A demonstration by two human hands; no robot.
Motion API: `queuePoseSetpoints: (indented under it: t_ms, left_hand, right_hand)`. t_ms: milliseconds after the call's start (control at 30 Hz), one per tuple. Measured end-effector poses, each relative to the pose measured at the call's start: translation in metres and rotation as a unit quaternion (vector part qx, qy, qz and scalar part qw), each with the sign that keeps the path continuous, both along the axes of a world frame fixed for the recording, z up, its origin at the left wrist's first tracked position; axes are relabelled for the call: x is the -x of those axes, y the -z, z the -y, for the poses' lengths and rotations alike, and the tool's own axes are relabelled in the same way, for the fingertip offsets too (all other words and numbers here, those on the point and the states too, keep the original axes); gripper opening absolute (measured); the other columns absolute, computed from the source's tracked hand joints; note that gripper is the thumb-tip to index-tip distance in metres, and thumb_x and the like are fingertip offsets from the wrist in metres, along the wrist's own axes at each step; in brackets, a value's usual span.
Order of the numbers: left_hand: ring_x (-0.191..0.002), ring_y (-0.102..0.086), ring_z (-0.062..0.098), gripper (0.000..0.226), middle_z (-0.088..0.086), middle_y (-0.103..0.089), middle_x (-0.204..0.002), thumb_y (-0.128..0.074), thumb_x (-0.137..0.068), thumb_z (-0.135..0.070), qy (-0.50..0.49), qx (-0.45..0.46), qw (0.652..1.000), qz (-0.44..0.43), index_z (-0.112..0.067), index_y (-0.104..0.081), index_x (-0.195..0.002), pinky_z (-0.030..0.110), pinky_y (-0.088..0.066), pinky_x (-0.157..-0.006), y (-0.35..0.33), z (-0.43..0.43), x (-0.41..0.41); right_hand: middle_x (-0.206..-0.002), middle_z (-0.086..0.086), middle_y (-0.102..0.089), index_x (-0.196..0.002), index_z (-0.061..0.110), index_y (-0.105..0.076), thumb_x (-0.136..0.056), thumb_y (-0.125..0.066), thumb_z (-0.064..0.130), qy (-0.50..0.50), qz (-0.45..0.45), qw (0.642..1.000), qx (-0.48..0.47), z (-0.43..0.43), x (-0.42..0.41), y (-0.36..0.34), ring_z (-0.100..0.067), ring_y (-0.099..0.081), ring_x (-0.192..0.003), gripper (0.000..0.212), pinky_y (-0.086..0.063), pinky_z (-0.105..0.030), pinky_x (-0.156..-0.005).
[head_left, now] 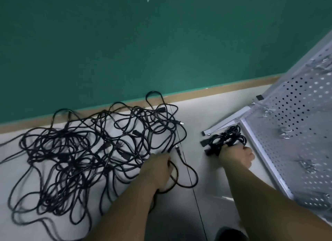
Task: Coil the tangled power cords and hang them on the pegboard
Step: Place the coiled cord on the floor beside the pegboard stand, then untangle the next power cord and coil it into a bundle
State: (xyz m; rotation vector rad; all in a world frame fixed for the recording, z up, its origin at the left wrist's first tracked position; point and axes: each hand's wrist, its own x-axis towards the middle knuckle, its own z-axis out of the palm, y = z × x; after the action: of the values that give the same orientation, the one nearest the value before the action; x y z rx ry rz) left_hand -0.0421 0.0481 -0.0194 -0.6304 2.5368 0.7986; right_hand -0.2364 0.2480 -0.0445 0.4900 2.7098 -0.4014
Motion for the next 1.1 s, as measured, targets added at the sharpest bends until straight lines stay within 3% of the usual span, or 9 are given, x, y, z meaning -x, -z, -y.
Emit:
queuePoseSetpoints:
  t_ms: [133,233,333,467,567,733,900,1000,1100]
  left_hand:
    - [-0.124,-0.057,0.024,0.034,0.002,-0.064,-0.132,-0.059,-0.103,-0.030,-0.022,0.010,1.000,-0.004,-0.020,-0.061,-0.136,0.040,-0.051,-0.104,-0.018,0.021,-0.023]
    - [-0.129,-0.054,0.026,0.041,0.004,-0.062,-0.136,-0.060,-0.101,-0.029,-0.043,0.028,0.999,-0.012,-0.018,-0.059,-0.141,0.038,-0.050,-0.105,-0.027,0.033,-0.042]
    - [-0.126,-0.053,0.024,0.039,0.001,-0.063,-0.134,-0.062,-0.100,-0.031,-0.049,0.047,0.998,-0.013,-0.023,-0.059,-0.139,0.041,-0.052,-0.103,-0.030,0.039,-0.058]
    - [-0.125,-0.055,0.022,0.041,-0.002,-0.063,-0.134,-0.064,-0.100,-0.035,-0.065,0.052,0.996,-0.010,-0.027,-0.059,-0.139,0.039,-0.052,-0.103,-0.031,0.044,-0.082]
    - [-0.125,-0.057,0.019,0.043,-0.004,-0.064,-0.135,-0.066,-0.099,-0.035,-0.088,0.046,0.995,-0.012,-0.027,-0.059,-0.141,0.035,-0.051,-0.104,-0.032,0.046,-0.093]
    - [-0.113,-0.062,0.017,0.035,-0.006,-0.067,-0.124,-0.066,-0.100,-0.035,-0.126,0.003,0.991,-0.034,-0.027,-0.061,-0.133,0.036,-0.055,-0.098,-0.049,0.038,-0.088]
    - [-0.106,-0.065,0.012,0.035,-0.012,-0.067,-0.115,-0.064,-0.103,-0.030,-0.203,-0.082,0.967,-0.132,-0.025,-0.060,-0.138,0.034,-0.056,-0.097,-0.090,0.024,-0.062]
    - [-0.127,-0.058,0.017,0.052,-0.007,-0.053,-0.143,-0.063,-0.104,-0.029,-0.218,-0.052,0.950,-0.216,-0.029,-0.045,-0.153,0.034,-0.050,-0.106,-0.131,0.018,-0.043]
    - [-0.152,-0.032,0.018,0.069,-0.006,-0.024,-0.166,-0.060,-0.104,-0.022,-0.203,0.031,0.919,-0.336,-0.029,-0.026,-0.164,0.039,-0.035,-0.122,-0.183,0.018,-0.030]
  right_hand:
    - [-0.145,-0.019,-0.054,-0.139,0.014,-0.061,-0.103,-0.054,0.032,-0.160,-0.034,0.983,0.085,0.026,-0.030,-0.009,-0.040,-0.050,-0.128,0.041,-0.049,-0.048,-0.105]
    - [-0.136,-0.016,-0.067,-0.147,0.014,-0.056,-0.106,-0.059,0.031,-0.280,0.059,0.942,0.174,0.045,-0.056,-0.014,-0.032,-0.065,-0.112,0.045,-0.052,-0.035,-0.094]
    - [-0.148,-0.020,-0.056,-0.159,0.011,-0.037,-0.107,-0.060,0.033,-0.318,0.206,0.916,0.132,0.054,-0.080,0.001,-0.035,-0.057,-0.131,0.061,-0.047,-0.036,-0.105]
    - [-0.134,-0.015,-0.061,-0.135,0.004,-0.053,-0.104,-0.058,0.023,-0.363,0.227,0.903,0.050,0.048,-0.105,0.032,-0.034,-0.059,-0.129,0.037,-0.048,-0.032,-0.103]
    - [-0.112,-0.010,-0.068,-0.110,0.003,-0.068,-0.102,-0.061,0.017,-0.359,0.238,0.902,0.033,0.051,-0.111,0.031,-0.028,-0.067,-0.115,0.017,-0.052,-0.028,-0.086]
    - [-0.074,-0.015,-0.059,-0.083,0.001,-0.063,-0.095,-0.067,0.005,-0.219,0.279,0.917,0.181,0.060,-0.101,-0.009,-0.027,-0.057,-0.067,0.013,-0.054,-0.033,-0.060]
    - [-0.080,-0.016,-0.063,-0.090,-0.004,-0.072,-0.095,-0.066,0.007,-0.222,0.208,0.907,0.292,0.078,-0.081,-0.113,-0.028,-0.057,-0.070,0.013,-0.057,-0.035,-0.065]
    - [-0.084,-0.013,-0.062,-0.094,0.003,-0.071,-0.099,-0.064,0.012,-0.256,0.134,0.886,0.363,0.093,-0.083,-0.191,-0.024,-0.052,-0.072,0.013,-0.050,-0.031,-0.064]
    - [-0.077,-0.004,-0.060,-0.089,0.004,-0.072,-0.098,-0.067,0.016,-0.297,0.060,0.861,0.409,0.108,-0.091,-0.260,-0.020,-0.048,-0.070,0.016,-0.043,-0.030,-0.061]
